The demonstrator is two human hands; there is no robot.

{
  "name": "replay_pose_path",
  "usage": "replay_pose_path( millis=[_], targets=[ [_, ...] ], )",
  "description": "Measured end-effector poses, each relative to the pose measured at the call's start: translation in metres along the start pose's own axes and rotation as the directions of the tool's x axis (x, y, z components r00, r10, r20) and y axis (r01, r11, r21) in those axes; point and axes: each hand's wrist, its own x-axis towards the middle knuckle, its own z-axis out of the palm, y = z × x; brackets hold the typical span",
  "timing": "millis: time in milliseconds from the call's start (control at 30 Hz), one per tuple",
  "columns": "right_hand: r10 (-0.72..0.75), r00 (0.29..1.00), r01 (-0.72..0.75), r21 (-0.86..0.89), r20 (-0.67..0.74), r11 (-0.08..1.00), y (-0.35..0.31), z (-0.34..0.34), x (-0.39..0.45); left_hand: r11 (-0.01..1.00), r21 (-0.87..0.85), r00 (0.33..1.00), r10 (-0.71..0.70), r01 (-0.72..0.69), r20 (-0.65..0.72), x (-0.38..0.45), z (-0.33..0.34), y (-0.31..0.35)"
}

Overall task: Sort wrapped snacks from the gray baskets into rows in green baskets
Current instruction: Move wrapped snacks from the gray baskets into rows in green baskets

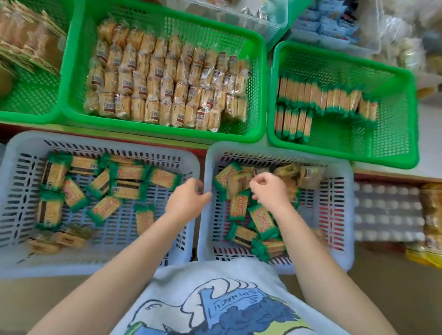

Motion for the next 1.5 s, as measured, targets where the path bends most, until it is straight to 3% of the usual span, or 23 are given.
replay_pose_path(
  millis=[100,200,367,533,633,733,800,833,900,1000,1067,1100,1167,1233,1400,1500],
  targets=[
    [0.145,0.982,-0.137,-0.07,0.117,0.988,0.02,0.023,0.005,0.974,-0.166,0.988,-0.154,0.157,0.027,0.006,0.021,-0.012],
    [0.22,0.956,-0.212,-0.063,0.194,0.975,0.033,0.043,0.013,0.893,-0.406,0.977,-0.212,0.197,0.008,0.005,0.032,-0.018],
    [0.233,0.965,-0.238,0.027,0.116,0.971,0.042,0.068,0.018,0.816,-0.545,0.975,-0.224,0.192,0.009,0.003,0.035,-0.022],
    [0.294,0.943,-0.333,0.446,0.156,0.831,0.042,0.089,0.018,0.828,-0.536,0.973,-0.226,0.163,-0.054,-0.003,0.04,-0.018],
    [0.202,0.962,-0.267,0.467,0.185,0.843,0.042,0.077,0.012,0.908,-0.393,0.97,-0.208,0.143,-0.127,-0.006,0.04,-0.014],
    [0.017,0.964,-0.135,0.434,0.266,0.891,0.054,0.047,0.0,0.992,-0.104,0.925,0.027,-0.072,-0.38,-0.019,0.039,-0.005],
    [-0.122,0.914,-0.089,0.484,0.387,0.871,0.062,0.025,-0.013,0.976,-0.142,0.952,0.121,-0.166,-0.282,-0.029,0.04,0.004],
    [-0.171,0.885,-0.083,0.507,0.433,0.858,0.066,0.015,-0.019,0.961,-0.236,0.985,0.117,-0.144,-0.126,-0.033,0.042,0.01],
    [-0.225,0.861,-0.064,0.535,0.457,0.842,0.069,0.001,-0.028,0.909,-0.417,0.981,0.101,-0.024,0.164,-0.039,0.051,0.017],
    [-0.177,0.927,-0.017,0.506,0.331,0.862,0.075,-0.009,-0.03,0.845,-0.534,0.979,0.09,0.023,0.184,-0.038,0.062,0.018],
    [-0.068,0.975,0.005,0.285,0.213,0.958,0.085,-0.01,-0.024,0.841,-0.54,0.978,0.075,0.043,0.196,-0.036,0.063,0.013],
    [-0.033,0.985,0.016,0.095,0.171,0.995,0.092,-0.008,-0.019,0.836,-0.546,0.975,0.066,0.063,0.214,-0.035,0.063,0.009],
    [0.021,0.984,0.017,-0.208,0.177,0.978,0.103,0.005,-0.012,0.808,-0.58,0.97,0.046,0.104,0.238,-0.035,0.061,0.001],
    [0.073,0.978,-0.018,-0.265,0.198,0.964,0.109,0.023,-0.01,0.788,-0.604,0.968,0.044,0.118,0.247,-0.038,0.057,-0.007],
    [0.154,0.987,-0.157,0.089,0.039,0.984,0.108,0.043,-0.012,0.716,-0.677,0.957,0.046,0.169,0.287,-0.043,0.049,-0.022],
    [0.199,0.976,-0.22,0.422,0.092,0.88,0.106,0.033,-0.017,0.679,-0.714,0.955,0.063,0.171,0.288,-0.043,0.046,-0.026]
  ],
)
